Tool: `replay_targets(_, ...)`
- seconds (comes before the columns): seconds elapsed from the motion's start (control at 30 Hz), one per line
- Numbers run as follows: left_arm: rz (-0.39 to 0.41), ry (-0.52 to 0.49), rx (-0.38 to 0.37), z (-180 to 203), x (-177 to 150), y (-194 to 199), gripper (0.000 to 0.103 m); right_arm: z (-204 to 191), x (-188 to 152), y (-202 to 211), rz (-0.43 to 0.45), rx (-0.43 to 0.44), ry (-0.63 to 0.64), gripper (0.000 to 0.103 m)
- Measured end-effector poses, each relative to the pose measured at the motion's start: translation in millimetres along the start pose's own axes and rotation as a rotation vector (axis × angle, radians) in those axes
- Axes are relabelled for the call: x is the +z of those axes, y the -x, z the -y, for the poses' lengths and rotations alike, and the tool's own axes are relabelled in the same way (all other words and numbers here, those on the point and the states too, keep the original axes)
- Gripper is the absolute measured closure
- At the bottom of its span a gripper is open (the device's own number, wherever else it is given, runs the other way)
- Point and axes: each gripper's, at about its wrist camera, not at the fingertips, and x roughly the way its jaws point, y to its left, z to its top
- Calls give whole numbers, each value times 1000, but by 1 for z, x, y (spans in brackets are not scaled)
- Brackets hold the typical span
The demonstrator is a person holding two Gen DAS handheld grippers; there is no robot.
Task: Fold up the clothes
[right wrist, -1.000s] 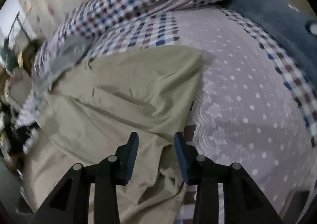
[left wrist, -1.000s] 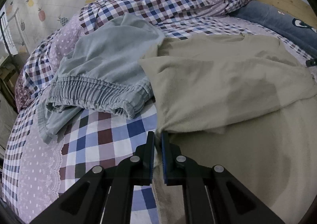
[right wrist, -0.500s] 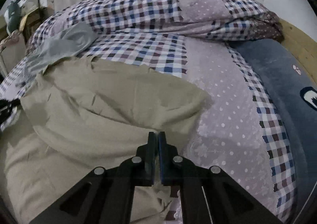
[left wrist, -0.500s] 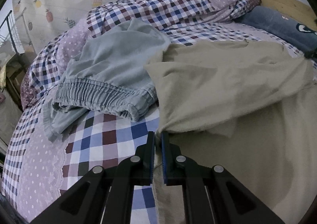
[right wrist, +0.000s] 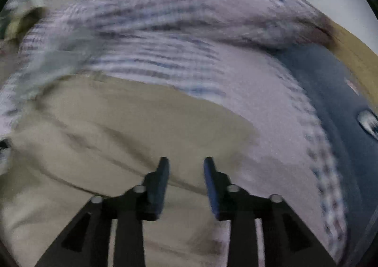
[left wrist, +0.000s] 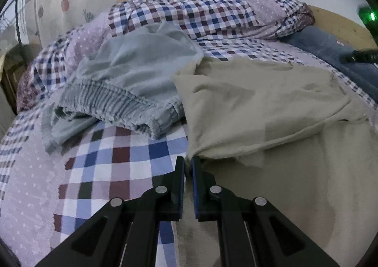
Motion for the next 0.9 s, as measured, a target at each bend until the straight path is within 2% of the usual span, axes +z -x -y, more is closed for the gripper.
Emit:
replay_targets(0.13, 17, 63, -70, -11, -3, 3, 97, -100, 50, -12, 11, 206, 107, 66)
replay_targets(0.2, 23, 92, -103, -17, -5, 4, 97, -139, 73, -28, -4, 288, 106, 66)
replay_targets(0.47, 18, 168, -193, -30, -10, 0, 98, -204, 127, -137, -133, 476, -183, 66)
replay_targets(0.67, 20, 188, -233, -33, -12, 1, 98, -216, 144, -190, -172, 445, -284, 66)
replay_targets(0.7, 25, 188, -238, -33, -12, 2, 98, -221, 149, -192, -171, 437, -260, 69)
replay_targets(0.73, 32, 187, -240, -33, -12, 3, 98, -228, 155, -193, -169, 428, -230, 90)
replay_targets(0.77, 40, 182, -240, -32, -12, 5, 98, -235, 161, -194, -167, 419, -201, 98)
replay_targets(0.9, 34, 161, -218, -26, -11, 6, 98, -253, 189, -194, -131, 390, -127, 98)
